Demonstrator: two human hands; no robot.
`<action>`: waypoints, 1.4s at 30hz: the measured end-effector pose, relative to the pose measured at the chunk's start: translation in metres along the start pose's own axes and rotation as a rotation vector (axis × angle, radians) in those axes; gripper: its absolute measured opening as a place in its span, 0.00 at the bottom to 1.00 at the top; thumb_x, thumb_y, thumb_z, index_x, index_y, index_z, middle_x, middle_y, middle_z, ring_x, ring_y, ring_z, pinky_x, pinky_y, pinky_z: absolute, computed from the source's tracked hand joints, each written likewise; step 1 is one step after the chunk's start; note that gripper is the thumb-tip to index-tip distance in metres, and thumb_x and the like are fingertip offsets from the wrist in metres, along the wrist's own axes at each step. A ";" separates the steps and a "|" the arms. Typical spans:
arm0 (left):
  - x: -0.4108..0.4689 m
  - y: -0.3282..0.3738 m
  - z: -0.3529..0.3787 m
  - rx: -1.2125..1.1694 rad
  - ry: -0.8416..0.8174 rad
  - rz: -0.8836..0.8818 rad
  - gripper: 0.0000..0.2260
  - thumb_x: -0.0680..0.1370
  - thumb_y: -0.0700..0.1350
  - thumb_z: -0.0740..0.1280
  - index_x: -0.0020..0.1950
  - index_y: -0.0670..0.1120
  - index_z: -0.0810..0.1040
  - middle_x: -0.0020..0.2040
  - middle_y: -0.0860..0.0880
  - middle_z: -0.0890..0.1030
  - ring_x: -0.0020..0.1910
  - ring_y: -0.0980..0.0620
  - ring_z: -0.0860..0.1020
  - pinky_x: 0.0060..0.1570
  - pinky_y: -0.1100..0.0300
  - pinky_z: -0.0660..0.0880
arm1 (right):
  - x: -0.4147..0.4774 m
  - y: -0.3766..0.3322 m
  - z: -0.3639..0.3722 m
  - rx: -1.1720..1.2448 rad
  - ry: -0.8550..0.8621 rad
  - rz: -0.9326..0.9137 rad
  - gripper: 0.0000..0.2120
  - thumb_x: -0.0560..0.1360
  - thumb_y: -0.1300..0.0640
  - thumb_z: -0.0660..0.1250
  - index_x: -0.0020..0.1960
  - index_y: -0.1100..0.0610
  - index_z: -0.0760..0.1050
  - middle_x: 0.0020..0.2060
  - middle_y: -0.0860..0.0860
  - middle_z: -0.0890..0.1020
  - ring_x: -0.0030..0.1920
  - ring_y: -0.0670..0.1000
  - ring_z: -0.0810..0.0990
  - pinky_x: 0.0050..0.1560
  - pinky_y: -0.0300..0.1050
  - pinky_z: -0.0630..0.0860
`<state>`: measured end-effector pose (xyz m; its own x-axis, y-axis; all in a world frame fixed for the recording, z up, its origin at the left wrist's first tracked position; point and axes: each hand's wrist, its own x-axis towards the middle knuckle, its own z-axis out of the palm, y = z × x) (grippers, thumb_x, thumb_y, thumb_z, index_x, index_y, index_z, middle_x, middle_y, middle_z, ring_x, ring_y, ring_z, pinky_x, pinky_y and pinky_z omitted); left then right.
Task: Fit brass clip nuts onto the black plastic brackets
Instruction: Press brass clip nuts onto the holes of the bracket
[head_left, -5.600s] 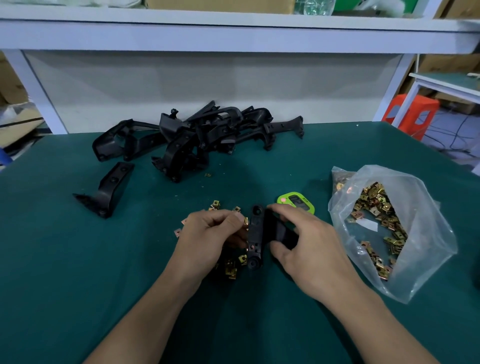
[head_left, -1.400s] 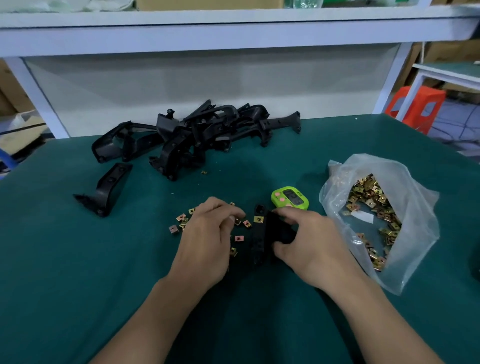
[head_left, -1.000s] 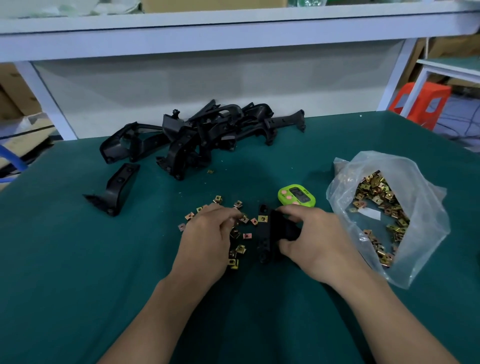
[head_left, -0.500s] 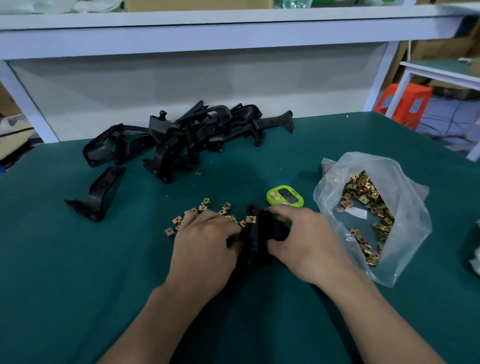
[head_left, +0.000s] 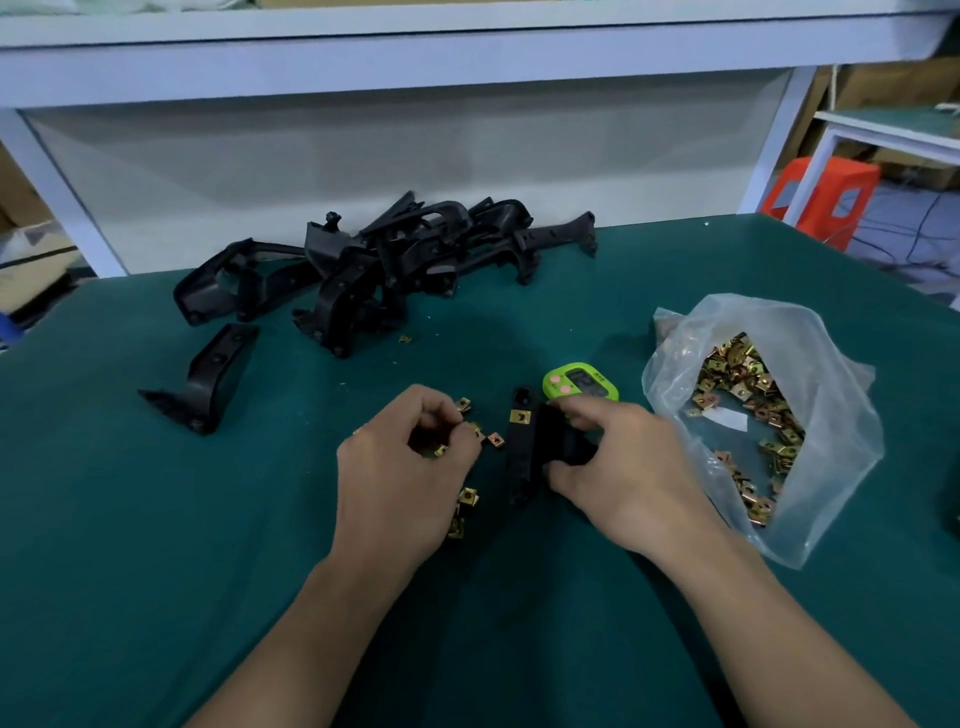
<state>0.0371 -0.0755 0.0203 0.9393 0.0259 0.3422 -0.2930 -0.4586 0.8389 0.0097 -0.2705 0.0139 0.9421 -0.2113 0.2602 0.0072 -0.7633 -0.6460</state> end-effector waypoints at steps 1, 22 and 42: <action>0.000 -0.001 0.001 -0.008 -0.007 0.002 0.06 0.73 0.44 0.72 0.40 0.54 0.79 0.36 0.57 0.82 0.39 0.58 0.80 0.39 0.69 0.73 | 0.000 0.001 0.000 0.003 0.006 -0.002 0.20 0.65 0.57 0.78 0.56 0.44 0.84 0.31 0.22 0.73 0.42 0.38 0.73 0.39 0.21 0.68; 0.008 -0.004 -0.008 -0.564 -0.410 -0.236 0.11 0.71 0.32 0.76 0.41 0.48 0.89 0.40 0.45 0.87 0.39 0.54 0.84 0.41 0.65 0.79 | -0.005 -0.015 0.000 0.024 0.053 -0.063 0.21 0.68 0.57 0.77 0.57 0.40 0.80 0.35 0.38 0.80 0.37 0.38 0.78 0.35 0.27 0.70; -0.004 0.007 -0.004 -0.065 -0.162 -0.125 0.23 0.66 0.49 0.82 0.59 0.61 0.84 0.38 0.66 0.85 0.38 0.69 0.81 0.38 0.79 0.71 | -0.017 -0.050 0.021 -0.297 0.144 0.039 0.20 0.72 0.63 0.68 0.61 0.50 0.73 0.53 0.50 0.78 0.45 0.62 0.79 0.41 0.50 0.72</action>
<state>0.0302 -0.0747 0.0263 0.9839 -0.0666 0.1661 -0.1788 -0.4026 0.8977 0.0005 -0.2157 0.0263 0.8827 -0.3114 0.3520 -0.1455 -0.8932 -0.4255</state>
